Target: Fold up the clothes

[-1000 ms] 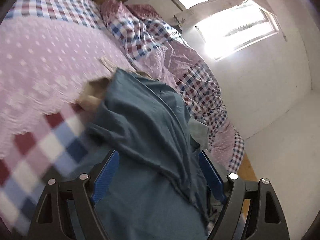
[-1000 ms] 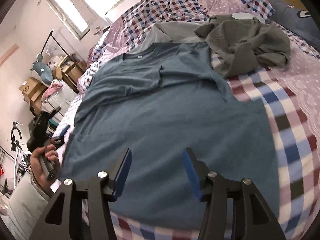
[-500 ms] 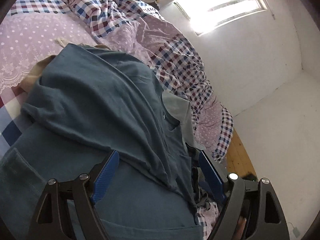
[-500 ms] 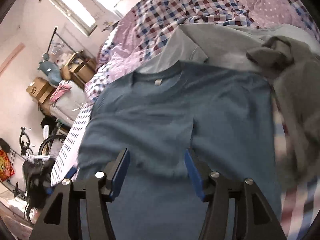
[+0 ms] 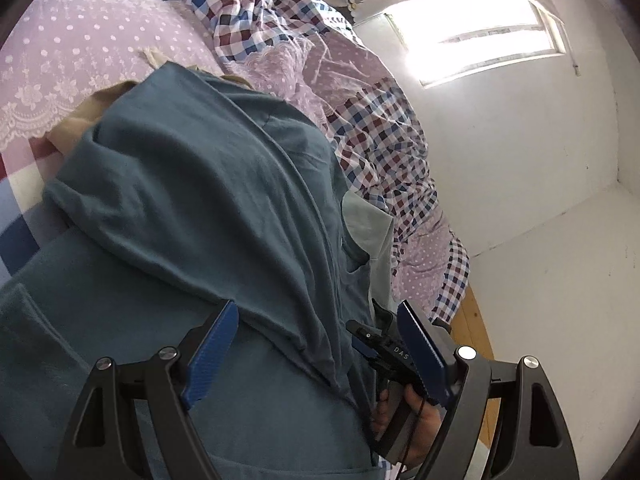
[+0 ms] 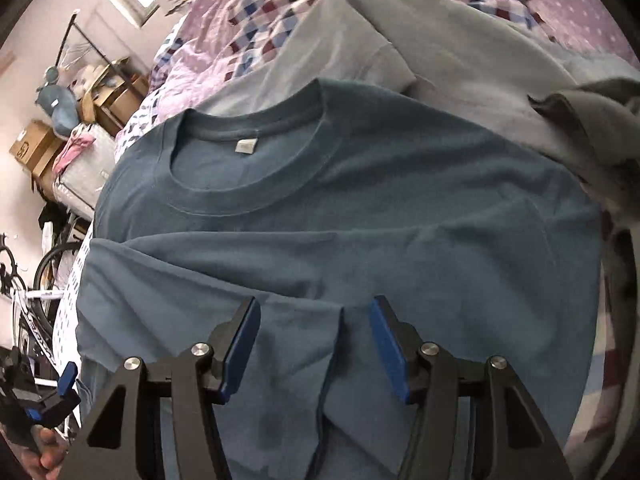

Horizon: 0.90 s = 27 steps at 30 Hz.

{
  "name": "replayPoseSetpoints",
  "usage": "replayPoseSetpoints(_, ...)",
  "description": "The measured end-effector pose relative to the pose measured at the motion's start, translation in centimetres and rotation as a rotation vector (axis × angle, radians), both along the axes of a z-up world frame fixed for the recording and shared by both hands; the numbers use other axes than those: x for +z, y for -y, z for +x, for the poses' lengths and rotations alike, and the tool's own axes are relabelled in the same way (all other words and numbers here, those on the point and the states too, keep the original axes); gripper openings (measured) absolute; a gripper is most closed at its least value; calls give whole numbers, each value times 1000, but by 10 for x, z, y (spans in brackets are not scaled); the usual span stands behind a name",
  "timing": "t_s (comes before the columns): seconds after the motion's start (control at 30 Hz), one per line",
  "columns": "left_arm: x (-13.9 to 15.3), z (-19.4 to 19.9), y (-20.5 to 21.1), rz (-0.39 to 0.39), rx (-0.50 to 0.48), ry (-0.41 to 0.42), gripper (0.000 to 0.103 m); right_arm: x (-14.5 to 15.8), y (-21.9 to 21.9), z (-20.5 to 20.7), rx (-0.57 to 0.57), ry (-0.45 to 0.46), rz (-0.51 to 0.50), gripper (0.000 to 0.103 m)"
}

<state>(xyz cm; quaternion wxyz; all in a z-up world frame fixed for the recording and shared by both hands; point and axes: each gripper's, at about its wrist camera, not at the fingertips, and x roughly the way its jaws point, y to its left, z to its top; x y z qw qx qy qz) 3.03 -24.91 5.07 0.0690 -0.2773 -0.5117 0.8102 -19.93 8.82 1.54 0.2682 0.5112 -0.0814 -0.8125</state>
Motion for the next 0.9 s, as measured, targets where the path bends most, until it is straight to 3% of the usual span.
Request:
replayPoseSetpoints(0.1, -2, -3, -5, -3, -3, 11, 85, 2, 5, 3, 39, -23, 23, 42)
replayPoseSetpoints(0.17, -3, -5, -8, 6, -8, 15, 85, 4, 9, 6, 68, -42, 49, 25)
replayPoseSetpoints(0.23, -3, -6, -9, 10, -9, 13, 85, 5, 12, 9, 87, -56, 76, 18)
replayPoseSetpoints(0.27, -2, -6, -10, 6, -9, 10, 85, 6, 13, 9, 83, -67, 90, 4)
replayPoseSetpoints(0.3, -1, -5, -10, -2, -7, 10, 85, 8, 12, 10, 68, -87, 115, 2)
replayPoseSetpoints(0.5, -4, -6, -7, -6, 7, 14, 85, 40, -2, 13, -21, -197, 141, 1)
replayPoseSetpoints(0.9, 2, -1, 2, -41, 32, 3, 85, 63, -37, -7, -206, -214, 273, 1)
